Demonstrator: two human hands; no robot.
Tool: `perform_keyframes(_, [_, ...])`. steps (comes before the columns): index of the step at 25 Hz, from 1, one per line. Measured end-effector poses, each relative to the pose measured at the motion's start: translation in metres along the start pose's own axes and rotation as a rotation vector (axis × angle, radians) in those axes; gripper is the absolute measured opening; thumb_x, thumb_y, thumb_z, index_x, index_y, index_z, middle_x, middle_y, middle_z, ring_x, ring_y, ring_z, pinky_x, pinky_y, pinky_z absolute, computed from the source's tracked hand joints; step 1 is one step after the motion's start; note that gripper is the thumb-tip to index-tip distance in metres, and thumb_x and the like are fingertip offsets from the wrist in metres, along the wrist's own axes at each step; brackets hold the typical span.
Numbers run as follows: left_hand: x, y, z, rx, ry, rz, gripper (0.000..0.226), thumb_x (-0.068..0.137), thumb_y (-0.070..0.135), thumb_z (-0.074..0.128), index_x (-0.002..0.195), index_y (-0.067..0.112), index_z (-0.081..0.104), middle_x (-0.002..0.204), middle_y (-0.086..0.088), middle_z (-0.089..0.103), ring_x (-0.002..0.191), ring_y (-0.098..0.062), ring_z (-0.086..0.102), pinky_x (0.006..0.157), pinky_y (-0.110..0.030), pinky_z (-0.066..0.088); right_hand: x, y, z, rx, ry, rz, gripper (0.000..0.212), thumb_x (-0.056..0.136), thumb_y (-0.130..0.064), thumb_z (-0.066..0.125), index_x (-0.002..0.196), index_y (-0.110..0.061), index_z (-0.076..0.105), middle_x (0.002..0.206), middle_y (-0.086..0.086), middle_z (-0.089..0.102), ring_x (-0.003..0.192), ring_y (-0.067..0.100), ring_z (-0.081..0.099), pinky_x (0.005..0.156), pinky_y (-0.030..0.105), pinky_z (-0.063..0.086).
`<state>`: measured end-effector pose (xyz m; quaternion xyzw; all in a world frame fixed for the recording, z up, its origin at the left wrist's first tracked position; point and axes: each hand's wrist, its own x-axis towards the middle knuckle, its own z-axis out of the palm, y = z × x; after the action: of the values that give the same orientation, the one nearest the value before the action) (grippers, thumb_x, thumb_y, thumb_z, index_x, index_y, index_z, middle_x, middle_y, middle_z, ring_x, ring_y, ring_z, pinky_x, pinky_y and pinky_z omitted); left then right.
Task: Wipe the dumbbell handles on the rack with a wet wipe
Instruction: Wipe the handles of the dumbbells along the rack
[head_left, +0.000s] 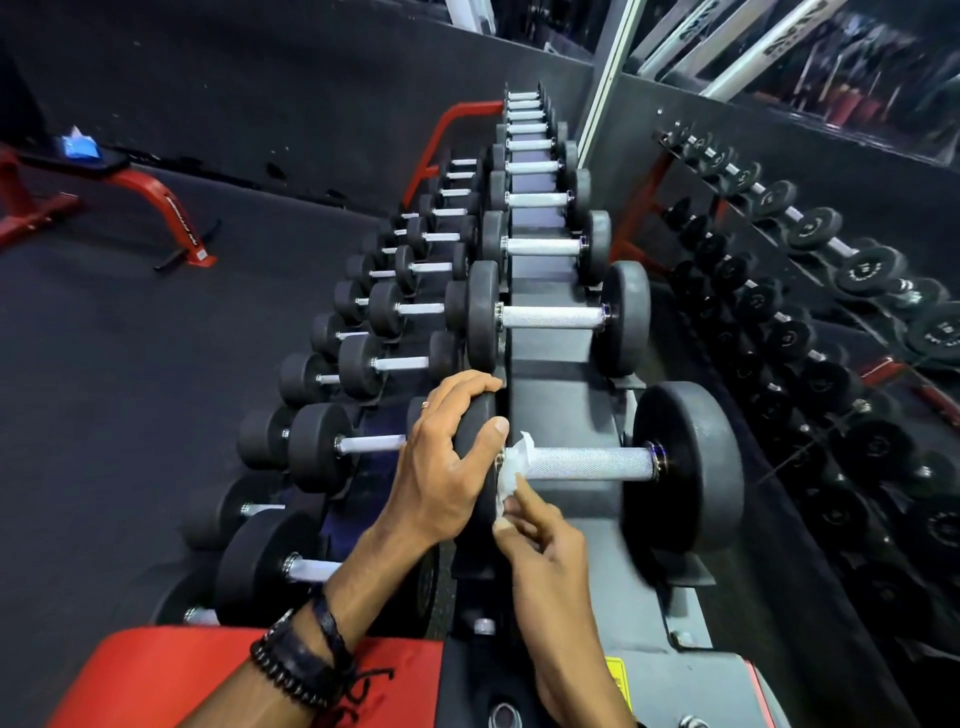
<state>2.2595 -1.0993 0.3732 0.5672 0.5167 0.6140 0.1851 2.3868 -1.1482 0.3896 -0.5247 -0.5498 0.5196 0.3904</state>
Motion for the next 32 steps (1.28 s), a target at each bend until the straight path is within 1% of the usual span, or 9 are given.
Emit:
perform_keyframes(5, [0.001, 0.000, 0.001, 0.010, 0.007, 0.004, 0.037, 0.089, 0.036, 0.052, 0.120, 0.017, 0.061, 0.126, 0.009, 0.058, 0.125, -0.018, 0.052, 0.105, -0.050, 0.039, 0.001, -0.004, -0.001, 0.793, 0.052, 0.250, 0.036, 0.083, 0.000, 0.054, 0.115, -0.012, 0.061, 0.103, 0.007, 0.068, 0.102, 0.018, 0.059, 0.097, 0.031, 0.037])
perform_keyframes(9, [0.001, 0.001, 0.001, 0.001, 0.018, 0.003, 0.035, 0.089, 0.037, 0.052, 0.118, 0.019, 0.061, 0.125, 0.009, 0.058, 0.124, -0.019, 0.052, 0.105, -0.050, 0.038, 0.020, -0.011, -0.002, 0.778, 0.015, 0.294, 0.018, 0.064, 0.001, 0.055, 0.072, -0.015, 0.055, 0.076, 0.000, 0.059, 0.075, 0.013, 0.052, 0.077, 0.026, 0.038])
perform_keyframes(12, [0.001, 0.003, 0.000, -0.009, 0.018, 0.011, 0.035, 0.089, 0.037, 0.052, 0.117, 0.019, 0.061, 0.124, 0.008, 0.059, 0.123, -0.017, 0.052, 0.105, -0.048, 0.039, 0.031, -0.009, -0.006, 0.668, -0.008, 0.229, 0.014, 0.071, 0.001, 0.053, 0.072, -0.013, 0.054, 0.065, -0.008, 0.065, 0.075, 0.018, 0.056, 0.081, 0.034, 0.043])
perform_keyframes(17, [0.000, 0.000, 0.001, -0.011, 0.021, 0.014, 0.036, 0.089, 0.036, 0.052, 0.118, 0.017, 0.062, 0.125, 0.008, 0.059, 0.123, -0.018, 0.052, 0.105, -0.049, 0.039, 0.016, -0.003, -0.015, 1.084, -0.063, 0.350, 0.022, 0.064, 0.001, 0.055, 0.082, -0.012, 0.058, 0.088, 0.004, 0.066, 0.102, 0.020, 0.058, 0.105, 0.032, 0.033])
perform_keyframes(20, [0.001, 0.002, 0.001, -0.015, 0.019, 0.020, 0.034, 0.089, 0.036, 0.053, 0.117, 0.019, 0.061, 0.124, 0.007, 0.059, 0.122, -0.017, 0.052, 0.105, -0.048, 0.039, 0.036, -0.006, -0.012, 1.077, -0.053, 0.327, 0.048, 0.044, -0.003, 0.073, 0.091, -0.007, 0.062, 0.089, 0.008, 0.067, 0.090, 0.022, 0.061, 0.101, 0.032, 0.038])
perform_keyframes(23, [0.000, 0.001, 0.000, -0.013, 0.019, 0.026, 0.034, 0.089, 0.037, 0.052, 0.117, 0.021, 0.060, 0.124, 0.008, 0.059, 0.122, -0.017, 0.052, 0.105, -0.049, 0.039, 0.040, -0.007, -0.007, 0.901, -0.013, 0.290, 0.017, 0.076, 0.005, 0.054, 0.088, -0.005, 0.061, 0.083, 0.008, 0.068, 0.087, 0.024, 0.060, 0.096, 0.033, 0.044])
perform_keyframes(27, [0.000, 0.002, 0.001, -0.004, 0.019, 0.014, 0.034, 0.089, 0.036, 0.052, 0.118, 0.020, 0.061, 0.125, 0.011, 0.059, 0.123, -0.018, 0.052, 0.104, -0.053, 0.038, 0.011, 0.007, -0.014, 0.902, 0.055, 0.267, 0.028, 0.081, 0.012, 0.050, 0.104, 0.003, 0.062, 0.112, 0.019, 0.068, 0.112, 0.028, 0.064, 0.104, 0.040, 0.044])
perform_keyframes(29, [0.000, 0.002, 0.000, -0.002, 0.016, 0.015, 0.033, 0.090, 0.036, 0.052, 0.118, 0.021, 0.061, 0.125, 0.011, 0.058, 0.123, -0.018, 0.053, 0.104, -0.053, 0.038, 0.005, 0.011, -0.013, 0.822, 0.103, 0.207, 0.031, 0.085, 0.012, 0.052, 0.115, 0.004, 0.060, 0.112, 0.021, 0.069, 0.110, 0.029, 0.065, 0.101, 0.040, 0.049])
perform_keyframes(32, [0.000, 0.000, 0.000, 0.000, 0.008, 0.013, 0.035, 0.090, 0.036, 0.052, 0.119, 0.018, 0.061, 0.126, 0.009, 0.058, 0.124, -0.018, 0.052, 0.105, -0.052, 0.038, 0.001, 0.015, -0.003, 0.544, 0.228, 0.040, 0.037, 0.085, 0.016, 0.056, 0.111, -0.009, 0.066, 0.106, 0.013, 0.073, 0.106, 0.022, 0.067, 0.094, 0.028, 0.053])
